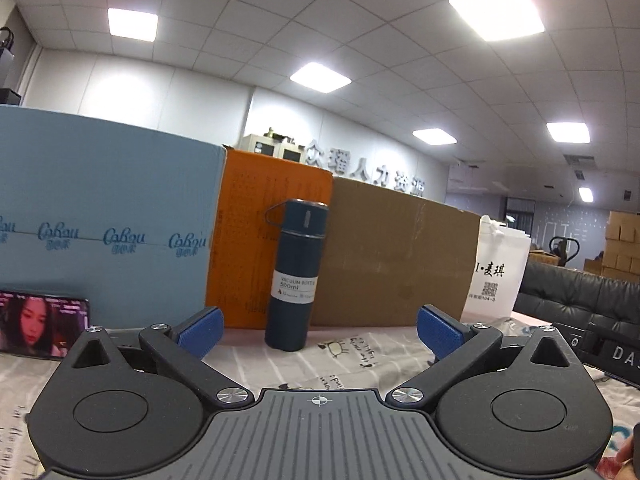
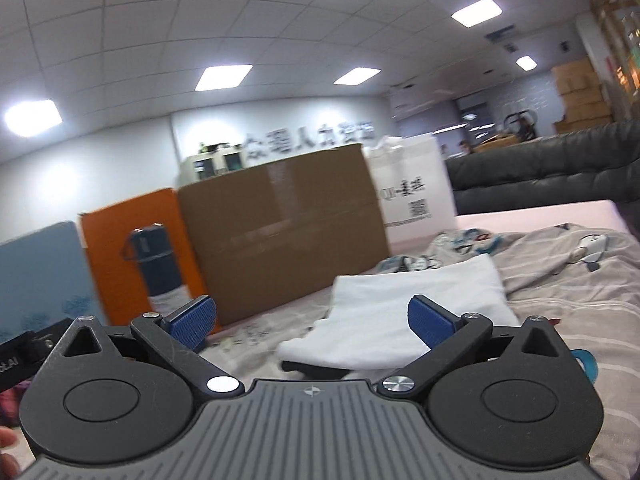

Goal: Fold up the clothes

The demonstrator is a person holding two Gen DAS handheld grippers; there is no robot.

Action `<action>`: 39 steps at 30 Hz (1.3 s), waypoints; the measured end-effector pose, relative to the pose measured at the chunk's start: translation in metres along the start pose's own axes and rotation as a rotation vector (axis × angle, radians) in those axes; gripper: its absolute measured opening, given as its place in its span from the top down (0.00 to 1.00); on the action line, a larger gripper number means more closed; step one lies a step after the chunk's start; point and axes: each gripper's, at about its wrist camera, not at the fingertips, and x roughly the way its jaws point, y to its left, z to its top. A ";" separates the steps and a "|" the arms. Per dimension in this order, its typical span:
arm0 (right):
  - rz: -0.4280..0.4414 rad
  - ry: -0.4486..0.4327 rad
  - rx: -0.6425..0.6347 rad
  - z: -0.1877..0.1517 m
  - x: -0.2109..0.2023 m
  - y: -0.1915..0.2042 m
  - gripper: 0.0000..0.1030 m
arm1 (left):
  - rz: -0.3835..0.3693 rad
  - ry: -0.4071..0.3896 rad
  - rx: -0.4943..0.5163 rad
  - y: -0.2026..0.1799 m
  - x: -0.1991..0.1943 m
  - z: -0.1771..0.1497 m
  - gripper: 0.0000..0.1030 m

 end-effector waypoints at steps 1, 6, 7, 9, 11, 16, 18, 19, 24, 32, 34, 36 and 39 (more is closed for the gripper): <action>-0.031 -0.012 -0.015 -0.005 0.004 0.001 0.00 | -0.001 -0.008 0.010 -0.001 0.004 -0.006 0.00; -0.160 -0.079 -0.053 -0.022 0.012 0.006 0.00 | -0.036 0.039 0.082 -0.003 0.018 -0.024 0.00; -0.176 -0.094 -0.071 -0.025 0.012 0.009 0.00 | -0.042 0.046 0.095 -0.004 0.018 -0.026 0.00; -0.190 -0.121 -0.122 -0.031 0.012 0.015 0.00 | -0.040 0.043 0.111 -0.005 0.015 -0.028 0.00; -0.191 -0.122 -0.175 -0.036 0.014 0.021 0.00 | -0.052 0.022 0.117 -0.006 0.010 -0.029 0.00; -0.159 -0.125 -0.228 -0.038 0.013 0.029 0.00 | -0.056 0.012 0.129 -0.007 0.007 -0.030 0.00; -0.149 -0.132 -0.219 -0.037 0.010 0.029 0.00 | -0.057 0.007 0.129 -0.007 0.007 -0.030 0.00; -0.145 -0.134 -0.212 -0.037 0.009 0.028 0.00 | -0.057 0.005 0.128 -0.007 0.007 -0.030 0.00; -0.122 -0.170 -0.176 -0.036 0.001 0.024 0.00 | -0.046 -0.006 0.115 -0.005 0.005 -0.029 0.00; -0.136 -0.231 -0.086 -0.035 -0.012 0.012 0.00 | -0.004 -0.088 0.164 -0.011 -0.010 -0.030 0.00; -0.146 -0.228 -0.079 -0.035 -0.012 0.011 0.00 | -0.014 -0.082 0.168 -0.012 -0.009 -0.030 0.00; -0.145 -0.239 -0.082 -0.036 -0.014 0.012 0.00 | -0.020 -0.076 0.170 -0.012 -0.008 -0.029 0.00; -0.140 -0.280 -0.097 -0.037 -0.020 0.015 0.00 | -0.024 -0.085 0.174 -0.013 -0.010 -0.030 0.00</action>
